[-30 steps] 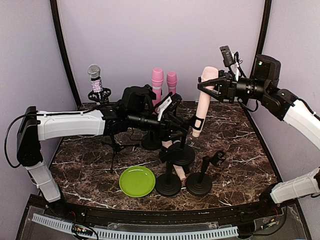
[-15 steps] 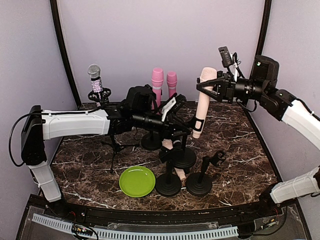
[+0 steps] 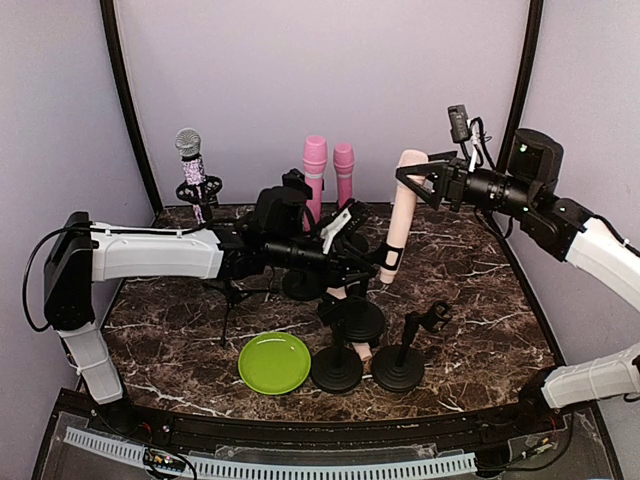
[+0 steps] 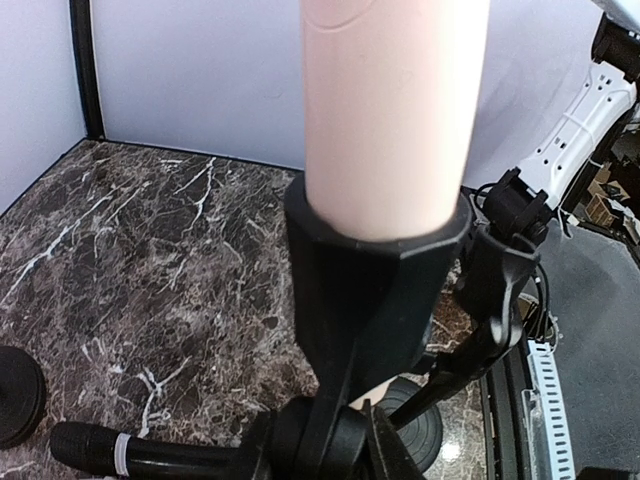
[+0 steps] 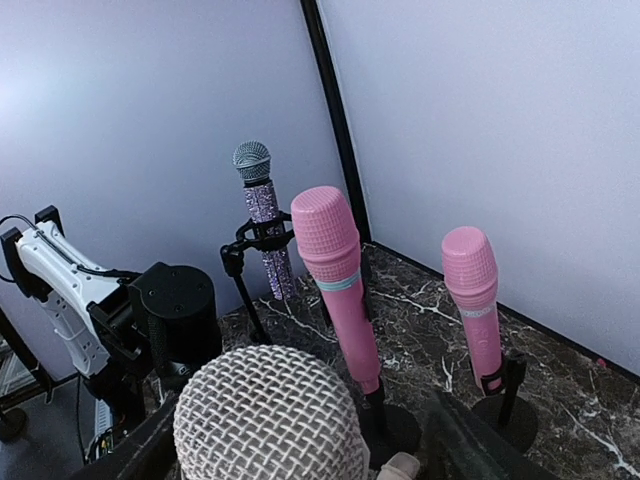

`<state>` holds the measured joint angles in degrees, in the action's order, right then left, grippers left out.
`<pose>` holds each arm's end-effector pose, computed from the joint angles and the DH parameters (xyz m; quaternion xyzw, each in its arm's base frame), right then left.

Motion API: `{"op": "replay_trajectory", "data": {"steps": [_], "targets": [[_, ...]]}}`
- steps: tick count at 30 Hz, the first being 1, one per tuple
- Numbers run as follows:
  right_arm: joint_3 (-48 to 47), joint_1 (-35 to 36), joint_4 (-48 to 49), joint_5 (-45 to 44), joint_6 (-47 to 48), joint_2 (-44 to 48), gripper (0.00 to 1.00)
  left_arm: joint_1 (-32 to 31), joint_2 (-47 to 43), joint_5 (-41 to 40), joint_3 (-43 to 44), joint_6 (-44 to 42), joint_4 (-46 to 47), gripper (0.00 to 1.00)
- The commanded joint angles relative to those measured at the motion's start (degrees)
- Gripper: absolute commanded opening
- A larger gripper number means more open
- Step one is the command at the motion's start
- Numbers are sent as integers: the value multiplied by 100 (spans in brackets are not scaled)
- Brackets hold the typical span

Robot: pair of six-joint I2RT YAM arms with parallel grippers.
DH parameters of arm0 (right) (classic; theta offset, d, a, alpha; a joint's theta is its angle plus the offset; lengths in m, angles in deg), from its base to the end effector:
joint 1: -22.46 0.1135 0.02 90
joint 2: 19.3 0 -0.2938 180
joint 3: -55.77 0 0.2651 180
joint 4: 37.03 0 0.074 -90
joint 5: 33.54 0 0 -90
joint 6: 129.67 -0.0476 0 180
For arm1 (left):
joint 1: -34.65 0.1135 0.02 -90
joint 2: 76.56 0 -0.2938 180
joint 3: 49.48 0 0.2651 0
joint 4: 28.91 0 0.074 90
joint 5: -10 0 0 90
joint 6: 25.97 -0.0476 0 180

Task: Remove the microphone from the stand
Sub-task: Pass from the right arm to the left

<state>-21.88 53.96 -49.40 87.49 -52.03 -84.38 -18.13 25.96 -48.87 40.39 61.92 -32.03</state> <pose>0.2172 0.1619 0.4380 -0.2999 0.6392 0.4301 0.5626 0.2543 -0.3754 0.3111 0.4977 0.6071 -0.4421 0.4338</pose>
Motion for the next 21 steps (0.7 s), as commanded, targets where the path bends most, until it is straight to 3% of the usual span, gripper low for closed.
{"op": "replay_trajectory", "data": {"steps": [1,4,10,21], "targets": [[499,29,782,-685,-499,312,86,-16,-418,-443,-288,319,1317,0],[931,134,1254,-854,-802,450,91,-21,-437,-691,-485,703,1910,0],[1253,595,1342,-1680,-808,350,91,-23,-317,-712,-509,1010,2368,0],[797,1345,1145,-2534,-332,-224,63,-39,-303,-653,-481,960,2206,0]]}}
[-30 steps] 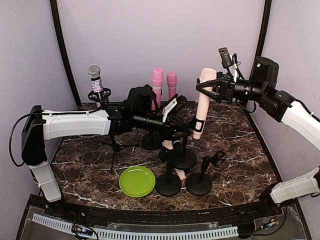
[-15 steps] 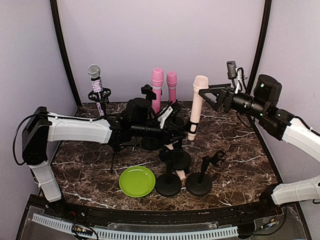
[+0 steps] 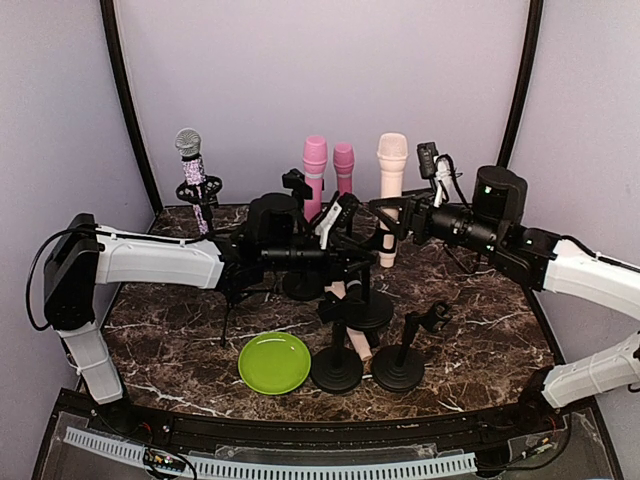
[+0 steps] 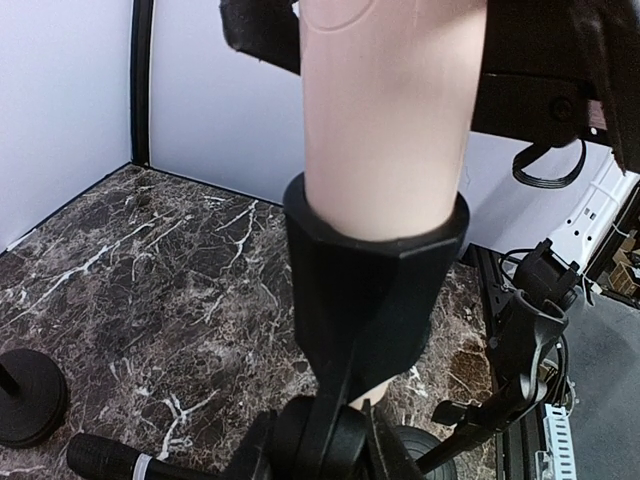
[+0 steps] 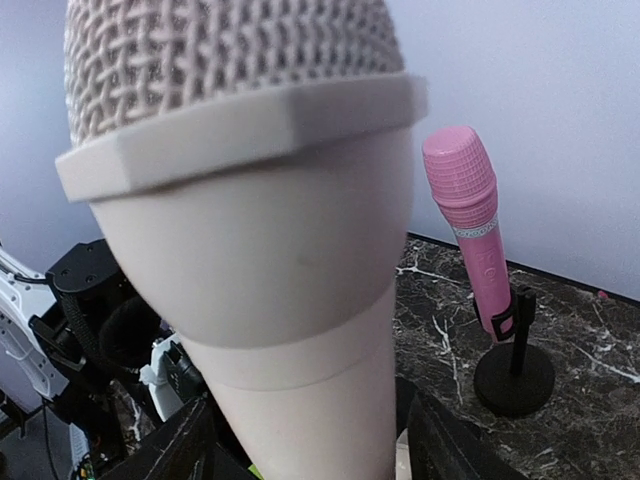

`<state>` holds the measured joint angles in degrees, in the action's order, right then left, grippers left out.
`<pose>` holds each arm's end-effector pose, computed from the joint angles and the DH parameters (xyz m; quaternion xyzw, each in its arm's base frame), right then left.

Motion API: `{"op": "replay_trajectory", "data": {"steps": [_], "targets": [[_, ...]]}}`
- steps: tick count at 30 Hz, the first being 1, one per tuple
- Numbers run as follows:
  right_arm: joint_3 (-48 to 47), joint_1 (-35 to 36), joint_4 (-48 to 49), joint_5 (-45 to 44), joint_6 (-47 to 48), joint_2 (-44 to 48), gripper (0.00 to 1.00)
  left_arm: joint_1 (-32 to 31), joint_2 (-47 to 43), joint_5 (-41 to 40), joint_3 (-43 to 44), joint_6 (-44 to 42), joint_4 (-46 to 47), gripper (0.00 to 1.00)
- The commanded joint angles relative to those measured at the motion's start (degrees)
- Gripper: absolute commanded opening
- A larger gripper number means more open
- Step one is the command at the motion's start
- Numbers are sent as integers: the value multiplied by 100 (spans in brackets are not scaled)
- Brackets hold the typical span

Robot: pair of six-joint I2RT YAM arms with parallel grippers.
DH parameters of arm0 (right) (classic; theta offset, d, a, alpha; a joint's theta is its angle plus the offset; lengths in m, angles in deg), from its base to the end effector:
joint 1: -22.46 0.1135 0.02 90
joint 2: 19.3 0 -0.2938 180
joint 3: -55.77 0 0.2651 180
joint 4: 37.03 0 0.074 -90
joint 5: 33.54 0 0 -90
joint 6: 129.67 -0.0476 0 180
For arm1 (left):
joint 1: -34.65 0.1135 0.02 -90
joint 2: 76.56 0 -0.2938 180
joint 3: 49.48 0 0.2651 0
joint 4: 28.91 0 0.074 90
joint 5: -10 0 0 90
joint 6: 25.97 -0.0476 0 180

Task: Remove the microphone from the stand
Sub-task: Pass from the right arm to the left, then remove the microphone from the microphone stand.

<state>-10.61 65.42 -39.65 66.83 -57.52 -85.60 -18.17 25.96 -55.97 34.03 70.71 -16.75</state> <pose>0.2047 0.2023 0.3775 -0.2174 0.6889 0.4047 0.5607 0.2571 -0.3710 0.3000 0.4138 0.6191 -0.4573 0.4862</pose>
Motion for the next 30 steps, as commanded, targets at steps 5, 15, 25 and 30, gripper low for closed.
{"op": "replay_trajectory", "data": {"steps": [5,15,25,30], "targets": [[-462,314,156,-593,345,-241,44,-34,-308,54,150,65,635,0],[-370,297,237,-11,762,-128,5,-33,-378,83,71,4,529,0],[-554,-396,176,2322,803,-84,0,-28,-371,341,4,-17,492,0],[-614,-549,122,2871,739,-36,0,-31,-344,435,-21,-39,467,0]]}}
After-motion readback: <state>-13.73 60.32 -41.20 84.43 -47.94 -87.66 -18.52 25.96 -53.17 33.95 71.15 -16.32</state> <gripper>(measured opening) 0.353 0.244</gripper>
